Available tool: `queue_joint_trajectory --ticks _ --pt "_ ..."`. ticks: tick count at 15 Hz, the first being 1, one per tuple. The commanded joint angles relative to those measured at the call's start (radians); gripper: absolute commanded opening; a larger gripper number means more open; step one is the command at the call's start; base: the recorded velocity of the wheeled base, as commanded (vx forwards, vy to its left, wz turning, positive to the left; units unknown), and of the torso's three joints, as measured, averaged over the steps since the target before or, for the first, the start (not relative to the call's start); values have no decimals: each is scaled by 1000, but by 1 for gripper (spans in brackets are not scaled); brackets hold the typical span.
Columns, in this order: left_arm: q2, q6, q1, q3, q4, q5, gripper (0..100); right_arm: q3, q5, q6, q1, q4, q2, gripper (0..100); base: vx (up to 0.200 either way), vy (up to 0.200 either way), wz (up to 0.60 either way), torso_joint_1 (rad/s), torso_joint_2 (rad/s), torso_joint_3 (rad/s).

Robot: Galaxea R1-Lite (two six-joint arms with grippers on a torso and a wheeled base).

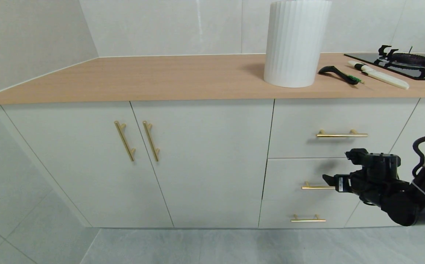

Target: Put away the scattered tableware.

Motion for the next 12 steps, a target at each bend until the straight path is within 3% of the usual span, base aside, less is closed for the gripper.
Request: queue_joint_trajectory --ticks 1,12 --pt "2 0 1 0 0 0 100 -4 -8 0 0 -10 55 100 0 0 0 0 0 0" --pt "2 0 1 0 0 0 100 -74 -71 -8 3 -128 193 100 0 0 0 0 0 0"
